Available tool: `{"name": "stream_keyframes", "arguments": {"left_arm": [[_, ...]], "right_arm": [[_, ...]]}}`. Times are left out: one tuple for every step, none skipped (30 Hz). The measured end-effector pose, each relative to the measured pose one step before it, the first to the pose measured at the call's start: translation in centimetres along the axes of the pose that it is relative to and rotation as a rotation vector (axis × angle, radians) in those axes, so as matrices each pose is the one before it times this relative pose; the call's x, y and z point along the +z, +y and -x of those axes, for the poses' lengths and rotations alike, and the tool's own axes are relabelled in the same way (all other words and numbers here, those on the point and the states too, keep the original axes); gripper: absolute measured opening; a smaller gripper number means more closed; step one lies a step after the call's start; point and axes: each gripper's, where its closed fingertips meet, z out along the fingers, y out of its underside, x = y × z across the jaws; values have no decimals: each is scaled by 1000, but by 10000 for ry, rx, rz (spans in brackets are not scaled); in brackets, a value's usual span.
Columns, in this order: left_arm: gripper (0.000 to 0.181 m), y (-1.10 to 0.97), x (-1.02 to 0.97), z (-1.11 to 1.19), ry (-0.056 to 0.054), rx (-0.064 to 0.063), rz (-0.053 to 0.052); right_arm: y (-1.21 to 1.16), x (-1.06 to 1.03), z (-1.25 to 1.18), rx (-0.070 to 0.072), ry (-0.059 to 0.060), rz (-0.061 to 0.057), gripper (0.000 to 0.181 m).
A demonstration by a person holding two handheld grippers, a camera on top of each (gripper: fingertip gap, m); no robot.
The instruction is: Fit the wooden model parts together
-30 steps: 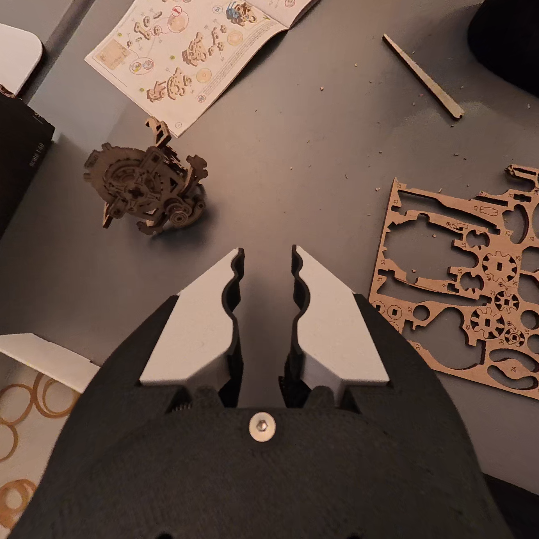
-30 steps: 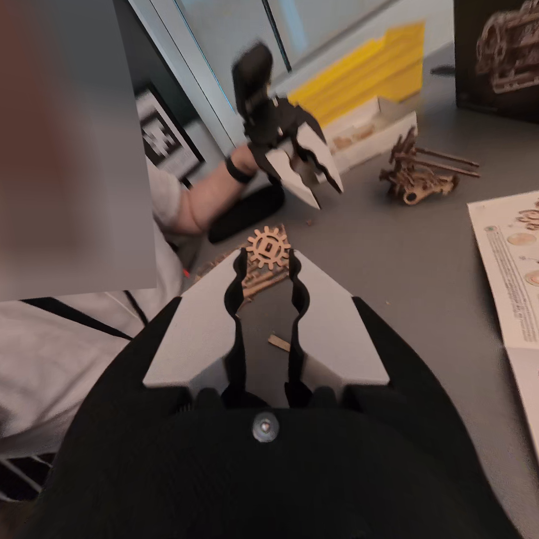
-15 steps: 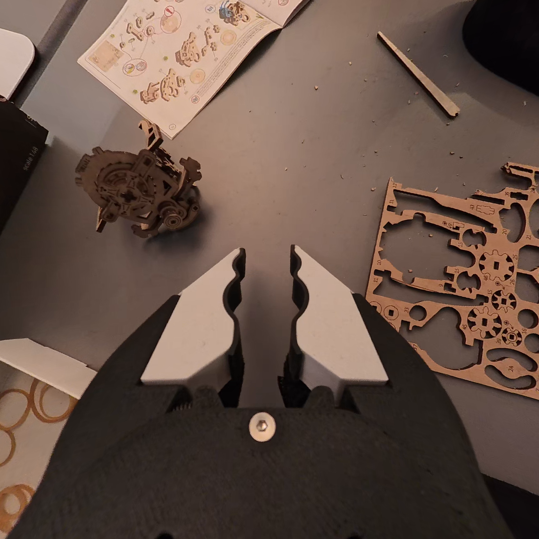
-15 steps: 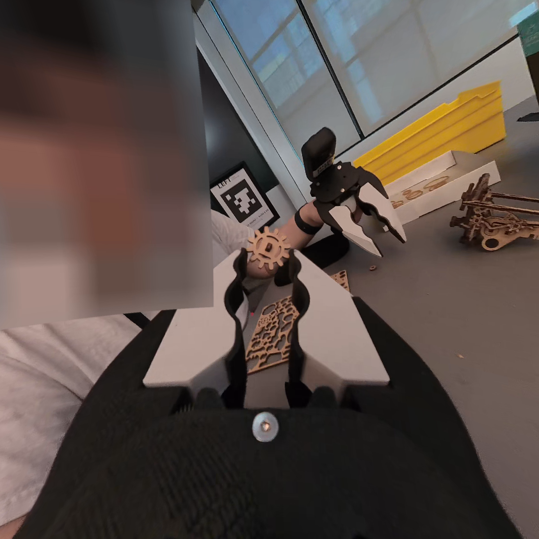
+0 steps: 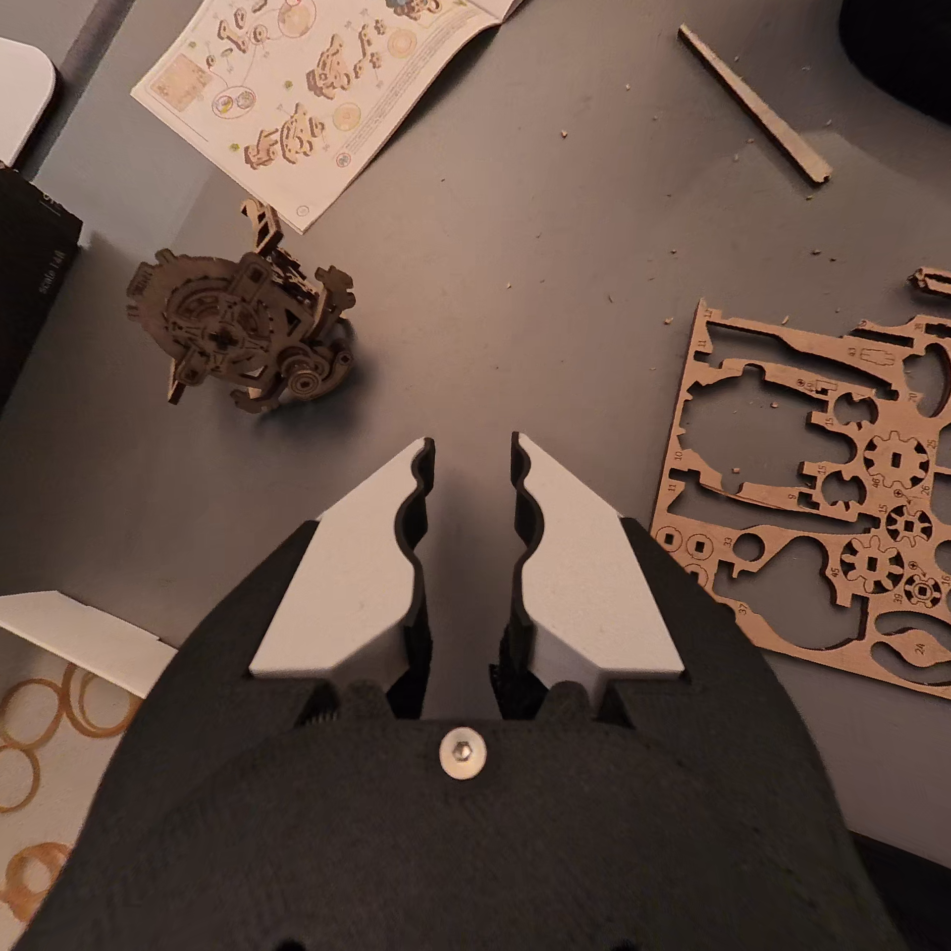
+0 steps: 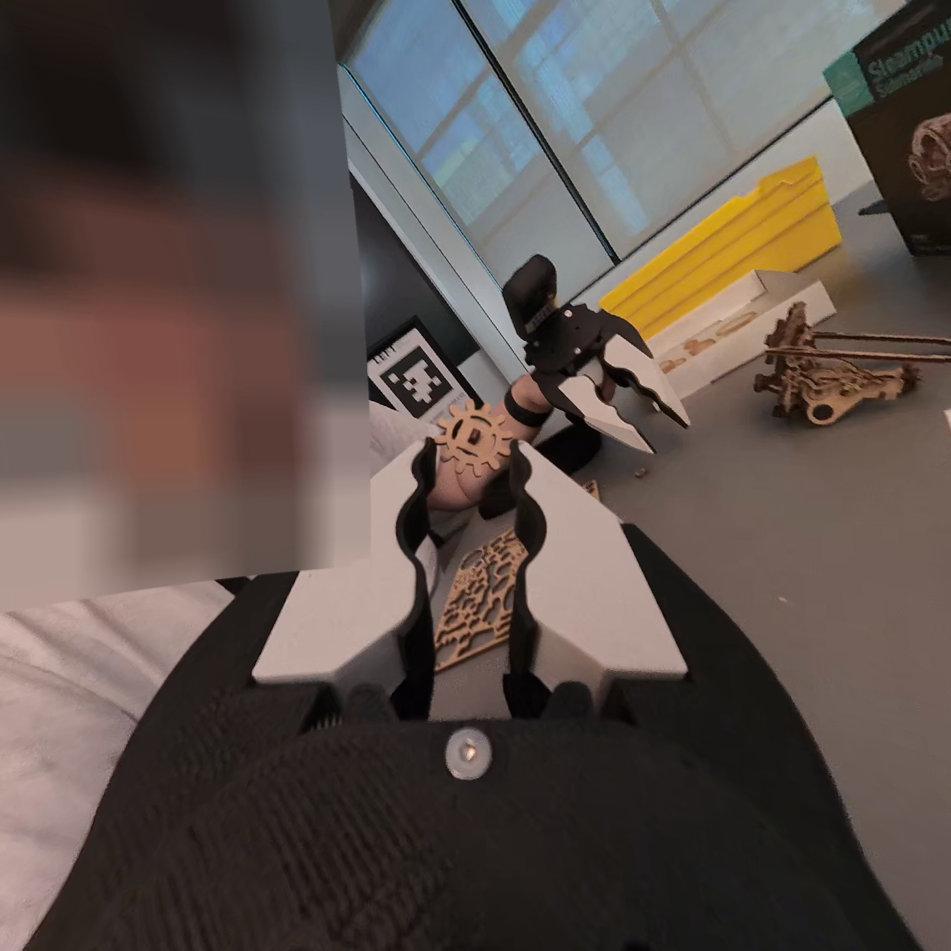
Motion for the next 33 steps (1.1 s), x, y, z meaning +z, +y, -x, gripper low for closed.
{"name": "stream_keyframes", "arguments": {"left_arm": [[28,98,58,-6,-31,45,69],[28,74,60,-1,-22,39,52],[28,43,51,-32,-2,29,34],[28,31,47,-29,5,17,26],[28,35,42,-17,3,10,18],[27,31,32,2,-3,7,15],[27,42,39,2,0,1,19],[27,48,38,3,5,-1,23],[28,27,35,14,-14,4,12],[27,20,26,36,-21,2,6],[27,1,13,-16,3,4,7],[27,-4,1,-39,16,7,2],[27,-36,7,-20,-1,15,-11],[27,-32,16,-45,8,16,-8],[27,-4,27,-49,19,6,4],[27,22,39,-22,9,1,14],[27,49,36,-22,9,2,29],[27,47,13,-6,8,0,26],[27,9,-4,2,-2,-2,6],[27,-14,-30,3,1,-2,-8],[27,-11,-42,26,-13,1,-1],[27,-3,-49,74,-36,3,-6],[27,7,-40,55,-17,-11,-3],[27,17,-31,51,-8,-24,1],[27,13,-20,63,-14,-22,-12],[27,13,-18,45,-1,-20,-6],[27,31,-2,14,4,-15,13],[27,34,8,19,-8,3,21],[27,16,4,10,-15,18,17],[28,3,9,-12,-13,22,12],[28,16,15,-11,-9,19,18],[27,18,3,4,-11,18,18],[27,5,-2,10,-10,11,9]], "right_arm": [[281,37,-357,-34,229,174,26],[255,27,-254,-15,154,163,26],[244,18,-126,31,64,142,26],[311,2,-335,72,170,177,26],[401,-21,-592,71,329,244,26],[394,-34,-497,79,252,214,26],[322,-28,-283,132,86,166,26],[220,-32,-161,140,2,109,26],[76,-52,-253,123,58,12,26],[2,-73,-315,136,107,-27,26],[55,-72,-165,166,4,3,26],[61,-68,-72,133,-49,11,26],[-9,-65,-125,43,19,-23,26],[44,-68,-140,-3,53,9,26],[104,-46,-85,5,33,65,26],[139,-47,-76,-2,44,79,26],[124,-44,-148,-23,99,74,26],[117,-45,-178,-39,129,74,27],[111,-41,-161,-32,109,69,26],[89,-31,-98,-4,64,59,27],[139,-34,-126,15,68,79,26],[190,-32,-210,-9,128,116,26],[226,-41,-294,-49,174,128,26],[216,-29,-296,-38,166,115,27],[191,-20,-168,-3,72,97,27],[117,7,-48,13,-1,60,27],[20,0,-61,9,13,9,27],[-21,-2,-78,23,25,-16,27],[21,-1,-64,21,21,10,27],[61,8,-35,-3,16,35,27],[43,-3,-93,-19,48,21,27],[4,-10,-125,-20,68,3,27],[-2,-16,-87,-1,39,-13,27]]}}
